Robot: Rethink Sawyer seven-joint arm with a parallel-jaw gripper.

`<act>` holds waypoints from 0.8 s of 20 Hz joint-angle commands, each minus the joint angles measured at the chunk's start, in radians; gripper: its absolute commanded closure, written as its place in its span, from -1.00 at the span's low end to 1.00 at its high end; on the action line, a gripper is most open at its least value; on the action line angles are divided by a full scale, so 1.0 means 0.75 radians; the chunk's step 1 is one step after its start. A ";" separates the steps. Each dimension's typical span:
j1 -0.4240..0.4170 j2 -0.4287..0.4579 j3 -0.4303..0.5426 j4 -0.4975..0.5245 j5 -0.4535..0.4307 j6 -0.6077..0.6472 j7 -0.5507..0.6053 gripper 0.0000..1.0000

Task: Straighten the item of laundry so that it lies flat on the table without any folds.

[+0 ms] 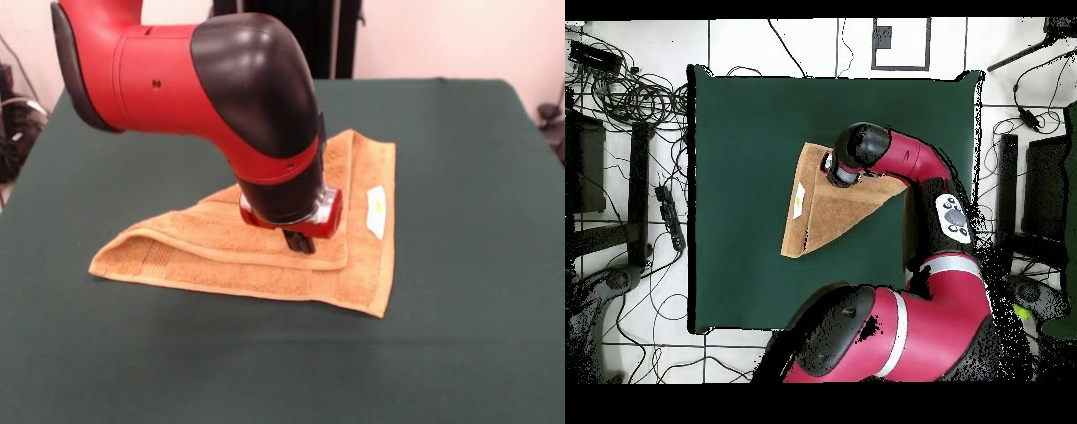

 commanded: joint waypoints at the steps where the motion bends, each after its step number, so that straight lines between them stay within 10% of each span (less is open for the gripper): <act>1: -0.037 -0.053 0.073 0.092 -0.051 -0.064 -0.089 1.00; 16: -0.103 0.023 0.279 0.096 -0.003 -0.324 -0.104 1.00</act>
